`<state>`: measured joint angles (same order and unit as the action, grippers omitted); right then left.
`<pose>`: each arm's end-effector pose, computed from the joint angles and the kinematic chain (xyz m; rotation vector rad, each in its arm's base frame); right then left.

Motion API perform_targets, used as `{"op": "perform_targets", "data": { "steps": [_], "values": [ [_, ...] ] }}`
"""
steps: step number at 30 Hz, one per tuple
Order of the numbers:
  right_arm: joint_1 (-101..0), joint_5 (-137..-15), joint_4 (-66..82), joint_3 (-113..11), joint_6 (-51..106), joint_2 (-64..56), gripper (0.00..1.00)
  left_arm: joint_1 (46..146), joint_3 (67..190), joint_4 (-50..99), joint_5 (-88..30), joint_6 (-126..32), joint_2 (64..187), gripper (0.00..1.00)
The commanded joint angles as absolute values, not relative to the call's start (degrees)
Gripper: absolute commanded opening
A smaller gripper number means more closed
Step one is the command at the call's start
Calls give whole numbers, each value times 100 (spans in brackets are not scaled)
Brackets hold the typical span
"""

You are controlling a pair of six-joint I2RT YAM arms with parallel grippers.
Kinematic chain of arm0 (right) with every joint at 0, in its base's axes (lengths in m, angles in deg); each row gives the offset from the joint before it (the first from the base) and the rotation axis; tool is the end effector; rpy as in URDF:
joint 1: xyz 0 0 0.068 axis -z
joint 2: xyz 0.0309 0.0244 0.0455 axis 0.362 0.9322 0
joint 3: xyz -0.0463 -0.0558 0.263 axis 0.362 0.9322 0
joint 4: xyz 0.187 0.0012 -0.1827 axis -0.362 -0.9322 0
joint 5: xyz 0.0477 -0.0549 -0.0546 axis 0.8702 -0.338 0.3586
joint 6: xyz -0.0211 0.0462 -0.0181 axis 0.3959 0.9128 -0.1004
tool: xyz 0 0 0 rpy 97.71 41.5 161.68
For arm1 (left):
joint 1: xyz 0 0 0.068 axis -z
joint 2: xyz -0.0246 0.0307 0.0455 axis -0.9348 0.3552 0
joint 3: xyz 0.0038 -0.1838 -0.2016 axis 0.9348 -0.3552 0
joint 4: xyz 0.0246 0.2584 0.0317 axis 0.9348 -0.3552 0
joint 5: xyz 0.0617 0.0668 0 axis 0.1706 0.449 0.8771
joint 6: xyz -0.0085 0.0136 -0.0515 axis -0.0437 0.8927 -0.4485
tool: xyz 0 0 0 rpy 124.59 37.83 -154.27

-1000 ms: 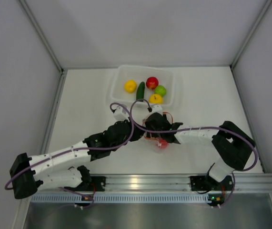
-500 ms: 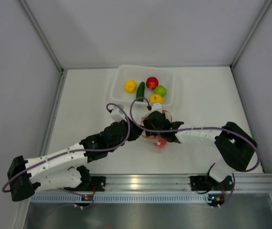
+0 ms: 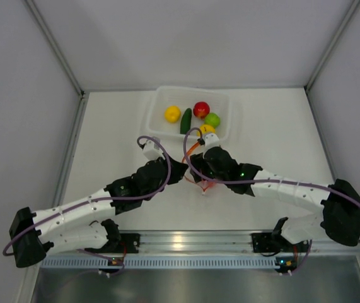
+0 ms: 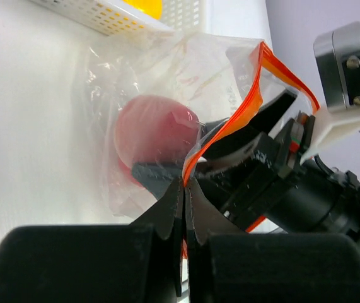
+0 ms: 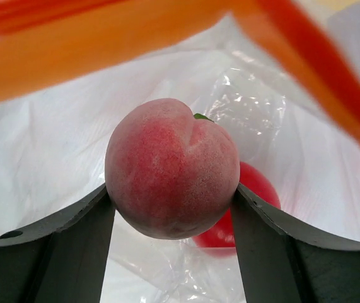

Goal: Open the zip-top bag and remove the fake food

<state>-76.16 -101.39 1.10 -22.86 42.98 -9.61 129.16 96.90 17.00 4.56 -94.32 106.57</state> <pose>0.1732 0.2281 0.2456 -0.4454 2.1440 0.4398 0.1265 -0.1882 0.2849 -0.2884 2.0065 -0.9446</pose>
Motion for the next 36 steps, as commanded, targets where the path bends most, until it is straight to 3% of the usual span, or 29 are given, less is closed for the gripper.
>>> {"op": "perform_targets", "data": {
  "steps": [1, 9, 25, 36],
  "values": [
    [-7774, -9833, -227, -2510, 4085, -1275, 40, 12870, 9719, 1629, 741, -9324, 10569, 0],
    [-7879, -9850, -465, -2440, 4006, -1600, 38, 12834, 9746, 1198, 1232, -9219, 10288, 0],
    [-7879, -9403, 1863, -1526, 4217, -2498, 35, 12834, 9939, 1136, 469, -9377, 10604, 0],
    [-7871, -8656, 2322, -1402, 4542, -2761, 36, 12826, 9746, 1189, 591, -9377, 10543, 0]
  ]
}}
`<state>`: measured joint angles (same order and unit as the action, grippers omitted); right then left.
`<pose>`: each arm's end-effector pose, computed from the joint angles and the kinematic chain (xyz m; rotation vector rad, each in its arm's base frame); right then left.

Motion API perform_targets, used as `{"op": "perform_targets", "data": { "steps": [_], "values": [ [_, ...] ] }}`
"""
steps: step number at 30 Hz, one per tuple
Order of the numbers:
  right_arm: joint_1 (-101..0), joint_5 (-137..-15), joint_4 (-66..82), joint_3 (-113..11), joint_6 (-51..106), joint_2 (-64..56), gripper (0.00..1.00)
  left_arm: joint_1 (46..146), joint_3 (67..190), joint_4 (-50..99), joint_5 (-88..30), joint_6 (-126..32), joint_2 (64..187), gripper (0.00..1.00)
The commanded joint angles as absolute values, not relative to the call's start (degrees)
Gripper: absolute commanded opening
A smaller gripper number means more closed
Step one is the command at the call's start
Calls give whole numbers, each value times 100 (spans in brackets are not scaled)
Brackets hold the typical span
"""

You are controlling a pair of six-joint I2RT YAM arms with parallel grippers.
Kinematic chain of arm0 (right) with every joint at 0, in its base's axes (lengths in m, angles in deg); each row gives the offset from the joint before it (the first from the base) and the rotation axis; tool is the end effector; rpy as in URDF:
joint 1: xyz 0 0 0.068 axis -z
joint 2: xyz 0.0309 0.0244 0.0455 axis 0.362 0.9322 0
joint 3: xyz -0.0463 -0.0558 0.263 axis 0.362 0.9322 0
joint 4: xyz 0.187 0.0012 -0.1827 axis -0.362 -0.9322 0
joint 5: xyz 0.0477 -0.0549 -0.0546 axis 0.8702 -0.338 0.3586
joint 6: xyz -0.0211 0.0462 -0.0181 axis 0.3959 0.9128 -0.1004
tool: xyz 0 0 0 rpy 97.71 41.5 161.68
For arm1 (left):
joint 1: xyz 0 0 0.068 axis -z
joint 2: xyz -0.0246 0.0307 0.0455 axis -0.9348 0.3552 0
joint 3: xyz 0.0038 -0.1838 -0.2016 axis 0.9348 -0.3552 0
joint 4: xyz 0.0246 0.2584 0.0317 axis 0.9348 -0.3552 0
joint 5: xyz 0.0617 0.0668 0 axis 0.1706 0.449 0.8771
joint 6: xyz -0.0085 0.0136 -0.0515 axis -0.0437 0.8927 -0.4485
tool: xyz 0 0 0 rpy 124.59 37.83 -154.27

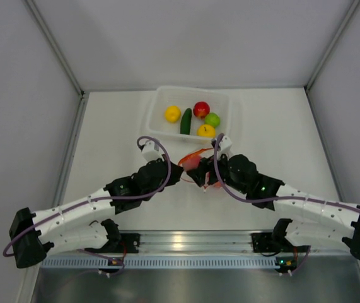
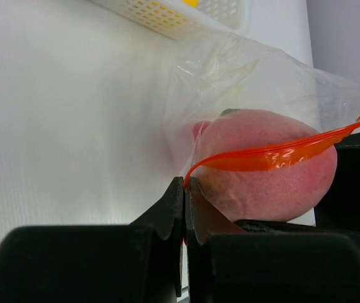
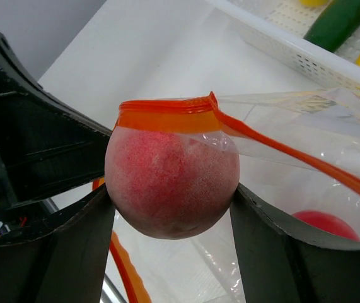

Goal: Open the zip-top bag and remove the fake food

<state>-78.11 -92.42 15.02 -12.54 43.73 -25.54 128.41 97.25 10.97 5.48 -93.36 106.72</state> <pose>0.1358 0.1986 0.2744 -0.4550 1.8743 0.8236 0.1273 -0.1828 0.2765 -0.2713 2.0754 -0.8235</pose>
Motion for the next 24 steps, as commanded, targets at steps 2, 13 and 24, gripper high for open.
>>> {"op": "perform_targets", "data": {
  "steps": [2, 13, 24],
  "values": [
    [-7879, -8304, 2069, -1534, 4411, -2709, 36, 12826, 9711, 1180, 670, -9307, 10481, 0],
    [-7871, -7415, 2523, -1121, 4234, -2893, 35, 12825, 9657, 1189, 803, -9289, 10287, 0],
    [-7809, -7873, 3552, -963, 5332, -2867, 35, 12826, 9711, 1233, 486, -9429, 10543, 0]
  ]
}}
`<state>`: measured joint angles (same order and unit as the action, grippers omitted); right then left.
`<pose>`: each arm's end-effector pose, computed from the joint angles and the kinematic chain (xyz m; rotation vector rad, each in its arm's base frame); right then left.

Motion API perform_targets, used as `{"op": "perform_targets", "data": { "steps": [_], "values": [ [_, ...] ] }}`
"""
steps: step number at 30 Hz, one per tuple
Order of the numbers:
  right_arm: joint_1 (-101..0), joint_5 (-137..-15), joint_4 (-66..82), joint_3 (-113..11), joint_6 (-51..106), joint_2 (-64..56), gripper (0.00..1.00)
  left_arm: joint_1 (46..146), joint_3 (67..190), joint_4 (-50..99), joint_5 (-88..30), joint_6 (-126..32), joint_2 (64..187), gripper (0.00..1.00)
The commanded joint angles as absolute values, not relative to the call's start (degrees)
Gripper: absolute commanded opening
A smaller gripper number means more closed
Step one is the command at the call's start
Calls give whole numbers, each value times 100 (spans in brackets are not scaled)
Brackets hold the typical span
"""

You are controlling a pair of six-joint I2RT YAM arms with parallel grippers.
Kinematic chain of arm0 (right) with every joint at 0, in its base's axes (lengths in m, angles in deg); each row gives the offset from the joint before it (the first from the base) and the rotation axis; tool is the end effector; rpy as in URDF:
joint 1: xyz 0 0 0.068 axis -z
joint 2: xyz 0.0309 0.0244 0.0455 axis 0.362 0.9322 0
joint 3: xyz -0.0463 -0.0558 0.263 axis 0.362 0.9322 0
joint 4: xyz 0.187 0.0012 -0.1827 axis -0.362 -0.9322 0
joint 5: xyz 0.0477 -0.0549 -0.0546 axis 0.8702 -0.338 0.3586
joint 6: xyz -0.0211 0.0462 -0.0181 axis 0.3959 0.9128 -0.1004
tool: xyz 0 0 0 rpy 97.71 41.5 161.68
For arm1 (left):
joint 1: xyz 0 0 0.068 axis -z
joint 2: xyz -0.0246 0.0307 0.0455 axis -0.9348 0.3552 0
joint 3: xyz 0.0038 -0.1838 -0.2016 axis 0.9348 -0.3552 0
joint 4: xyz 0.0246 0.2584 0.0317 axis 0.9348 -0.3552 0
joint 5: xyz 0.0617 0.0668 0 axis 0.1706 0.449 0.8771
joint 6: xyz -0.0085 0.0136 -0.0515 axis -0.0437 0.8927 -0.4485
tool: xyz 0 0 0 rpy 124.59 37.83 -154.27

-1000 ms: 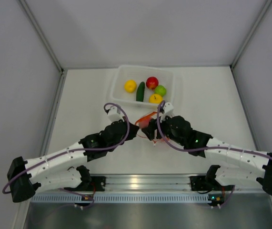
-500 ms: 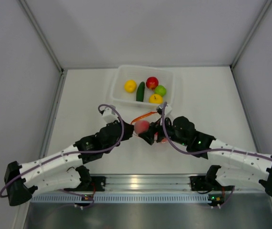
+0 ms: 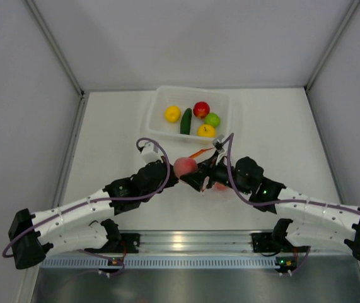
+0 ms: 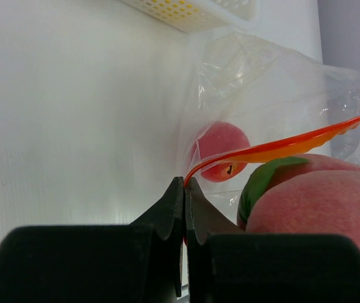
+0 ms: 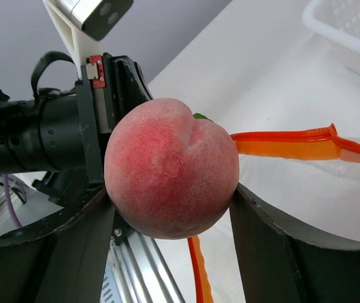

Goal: Open the zip-top bag and remove the fake food

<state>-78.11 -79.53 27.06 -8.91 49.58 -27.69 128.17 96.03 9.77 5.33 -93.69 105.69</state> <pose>0.1261 0.1984 0.2826 -0.4961 1.7387 1.1706 0.1253 -0.1779 0.2707 -0.2746 2.0947 -0.8046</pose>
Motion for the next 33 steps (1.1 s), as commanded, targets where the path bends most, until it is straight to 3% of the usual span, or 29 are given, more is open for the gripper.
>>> {"op": "perform_targets", "data": {
  "steps": [1, 6, 16, 23, 33],
  "values": [
    [-7809, -7829, 3552, -998, 5394, -2875, 35, 12817, 9693, 1233, 504, -9429, 10525, 0],
    [-7792, -8144, 3323, -973, 6342, -3034, 35, 12826, 9588, 1233, 592, -9526, 10429, 0],
    [-7791, -7057, 5457, -857, 8293, -2288, 34, 12826, 9517, 1724, 390, -9755, 10569, 0],
    [-7809, -6677, 6371, -1112, 8559, -1724, 34, 12826, 9518, 2033, 240, -9719, 10789, 0],
    [-7800, -7055, 7162, -1042, 8558, -1979, 31, 12826, 9088, 2015, 653, -9957, 10420, 0]
  ]
}}
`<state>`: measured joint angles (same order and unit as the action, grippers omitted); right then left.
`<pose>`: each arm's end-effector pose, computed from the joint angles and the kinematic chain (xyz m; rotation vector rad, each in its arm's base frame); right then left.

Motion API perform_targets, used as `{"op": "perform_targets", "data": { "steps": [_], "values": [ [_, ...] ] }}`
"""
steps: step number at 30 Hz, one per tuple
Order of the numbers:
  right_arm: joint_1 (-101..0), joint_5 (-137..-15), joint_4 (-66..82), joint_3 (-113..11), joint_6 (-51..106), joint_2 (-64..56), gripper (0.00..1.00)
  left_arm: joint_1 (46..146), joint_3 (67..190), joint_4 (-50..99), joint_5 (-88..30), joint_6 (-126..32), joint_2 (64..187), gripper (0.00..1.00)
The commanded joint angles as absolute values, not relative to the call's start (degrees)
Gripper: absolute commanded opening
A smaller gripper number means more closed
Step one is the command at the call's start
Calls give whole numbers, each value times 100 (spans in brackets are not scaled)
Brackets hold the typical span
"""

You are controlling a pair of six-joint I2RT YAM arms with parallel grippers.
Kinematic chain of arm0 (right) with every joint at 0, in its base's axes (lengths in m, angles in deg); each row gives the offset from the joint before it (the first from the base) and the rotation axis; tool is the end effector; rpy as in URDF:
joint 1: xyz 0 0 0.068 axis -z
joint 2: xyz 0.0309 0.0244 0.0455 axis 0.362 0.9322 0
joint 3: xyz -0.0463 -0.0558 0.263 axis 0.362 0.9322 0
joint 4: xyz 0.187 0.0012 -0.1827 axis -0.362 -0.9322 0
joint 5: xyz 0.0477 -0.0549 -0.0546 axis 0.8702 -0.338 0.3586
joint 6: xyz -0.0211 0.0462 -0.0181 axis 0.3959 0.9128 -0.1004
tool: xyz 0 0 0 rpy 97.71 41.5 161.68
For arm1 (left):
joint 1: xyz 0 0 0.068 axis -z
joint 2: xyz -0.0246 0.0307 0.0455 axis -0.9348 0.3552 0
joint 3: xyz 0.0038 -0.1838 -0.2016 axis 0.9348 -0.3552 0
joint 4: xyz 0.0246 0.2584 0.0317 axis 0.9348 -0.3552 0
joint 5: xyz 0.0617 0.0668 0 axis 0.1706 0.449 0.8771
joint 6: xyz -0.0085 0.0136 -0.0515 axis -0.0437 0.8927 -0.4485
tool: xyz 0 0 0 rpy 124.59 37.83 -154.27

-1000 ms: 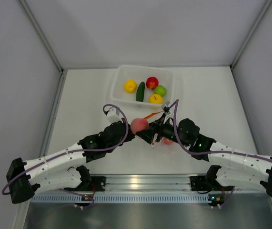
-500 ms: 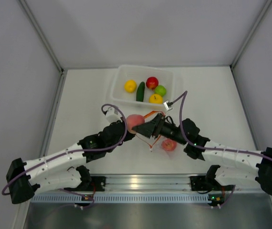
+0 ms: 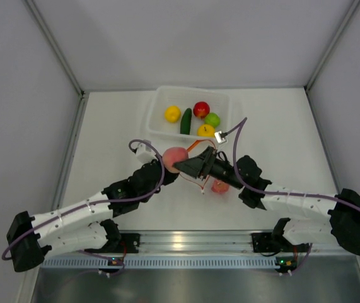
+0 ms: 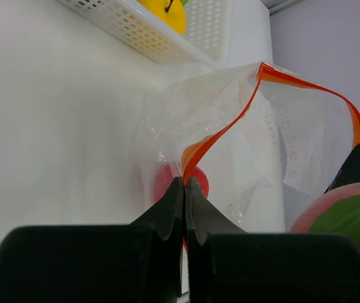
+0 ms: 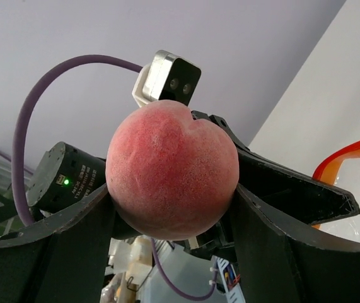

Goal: Open the zip-top bag and remove the fake food

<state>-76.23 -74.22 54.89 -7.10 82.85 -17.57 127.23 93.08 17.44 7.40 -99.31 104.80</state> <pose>0.1444 0.2167 0.2839 -0.0627 1.6537 1.7642 0.1292 -0.1752 0.2689 -0.4356 1.9896 -0.9146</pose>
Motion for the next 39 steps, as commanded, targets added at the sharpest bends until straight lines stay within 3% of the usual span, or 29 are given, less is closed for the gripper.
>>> {"op": "perform_targets", "data": {
  "steps": [1, 6, 13, 14, 17, 21, 28, 33, 39],
  "values": [
    [-7792, -7047, 7243, -1042, 8733, -1962, 31, 12826, 9043, 2006, 705, -9992, 10376, 0],
    [-7800, -6950, 7490, -1086, 9217, -1742, 29, 12834, 8858, 2024, 926, -10203, 10139, 0],
    [-7757, -7485, 5612, -1384, 8437, -2312, 29, 12834, 8797, 2006, 934, -10150, 10024, 0],
    [-7730, -7486, 4721, -1550, 8270, -2426, 30, 12826, 8770, 2006, 961, -10141, 9998, 0],
    [-7441, -7389, 3032, -2508, 7391, -2384, 32, 12826, 8796, 1691, 1145, -10141, 9866, 0],
    [-6171, -6802, 2437, -3124, 7232, -2041, 32, 12826, 8902, 1058, 1558, -10124, 9594, 0],
    [-4628, -7011, 1269, -4257, 6196, -507, 32, 12790, 9393, -339, 2445, -9826, 8891, 0],
    [-4504, -7854, 222, -5812, 4879, 1040, 35, 12782, 9929, -1227, 2780, -9396, 8355, 0],
    [-4513, -8092, -499, -7289, 4507, 2422, 39, 12782, 10510, -1650, 2789, -8824, 8003, 0]
  ]
}}
